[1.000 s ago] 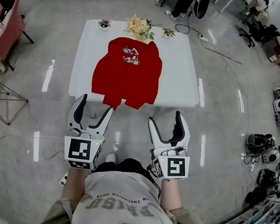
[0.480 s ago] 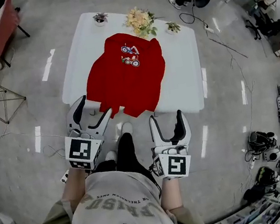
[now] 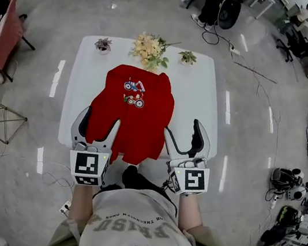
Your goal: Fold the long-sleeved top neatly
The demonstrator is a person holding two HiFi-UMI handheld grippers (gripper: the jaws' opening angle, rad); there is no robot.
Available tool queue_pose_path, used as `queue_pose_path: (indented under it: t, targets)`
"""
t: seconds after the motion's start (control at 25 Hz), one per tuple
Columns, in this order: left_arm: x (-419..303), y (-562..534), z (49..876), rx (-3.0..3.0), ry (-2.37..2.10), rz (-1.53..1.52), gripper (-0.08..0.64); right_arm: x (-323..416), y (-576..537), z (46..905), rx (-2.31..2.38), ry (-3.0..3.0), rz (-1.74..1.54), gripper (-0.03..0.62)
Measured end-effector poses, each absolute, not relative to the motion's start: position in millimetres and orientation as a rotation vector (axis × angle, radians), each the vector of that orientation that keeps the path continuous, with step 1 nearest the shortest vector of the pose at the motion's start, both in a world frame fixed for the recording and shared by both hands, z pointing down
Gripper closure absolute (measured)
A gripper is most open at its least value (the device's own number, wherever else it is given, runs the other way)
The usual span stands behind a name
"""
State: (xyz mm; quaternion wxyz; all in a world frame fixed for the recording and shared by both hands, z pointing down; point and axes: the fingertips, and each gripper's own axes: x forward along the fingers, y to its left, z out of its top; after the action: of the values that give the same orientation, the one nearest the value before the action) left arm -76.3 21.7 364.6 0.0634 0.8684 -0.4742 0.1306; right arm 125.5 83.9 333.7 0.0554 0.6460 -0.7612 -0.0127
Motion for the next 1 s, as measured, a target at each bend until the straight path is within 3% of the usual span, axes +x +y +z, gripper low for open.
queue_pose_path:
  t: [0.6,1.0]
  targets:
    - [-46,-68,425,2.596,-1.361,0.691,0.227,146,-35,388,1.683,-2.342,-0.062,0.235]
    - [-38,-146,513,2.705,-1.084,1.122,0.227,128,-96,491,1.296,-2.177,-0.062,0.236]
